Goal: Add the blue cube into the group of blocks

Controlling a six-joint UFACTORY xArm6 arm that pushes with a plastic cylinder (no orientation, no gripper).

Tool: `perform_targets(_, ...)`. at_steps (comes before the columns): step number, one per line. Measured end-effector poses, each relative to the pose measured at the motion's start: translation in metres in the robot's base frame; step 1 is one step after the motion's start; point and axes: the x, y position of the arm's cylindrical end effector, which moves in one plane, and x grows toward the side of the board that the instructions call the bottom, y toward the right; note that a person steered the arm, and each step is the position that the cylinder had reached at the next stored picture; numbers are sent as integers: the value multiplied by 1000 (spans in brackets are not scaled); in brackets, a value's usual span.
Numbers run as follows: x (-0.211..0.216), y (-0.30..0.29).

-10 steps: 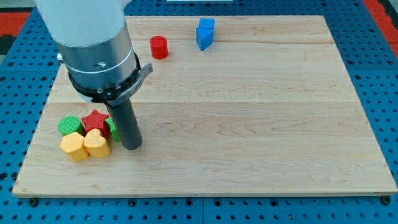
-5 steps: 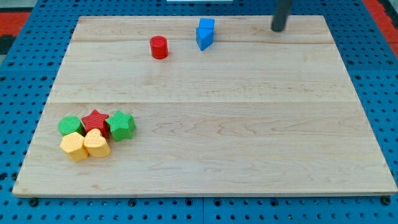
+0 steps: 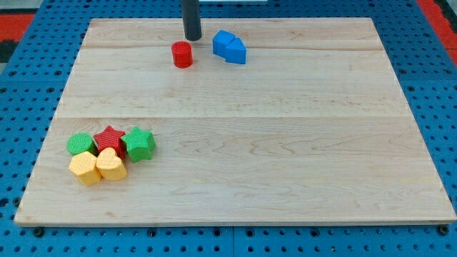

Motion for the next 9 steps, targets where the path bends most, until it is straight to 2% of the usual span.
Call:
perform_targets(2, 5, 89)
perform_targets(4, 56, -4)
perform_targets(5, 76, -19)
perform_targets(6, 36, 9)
perform_targets(7, 46, 28)
perform_targets(9, 112, 17)
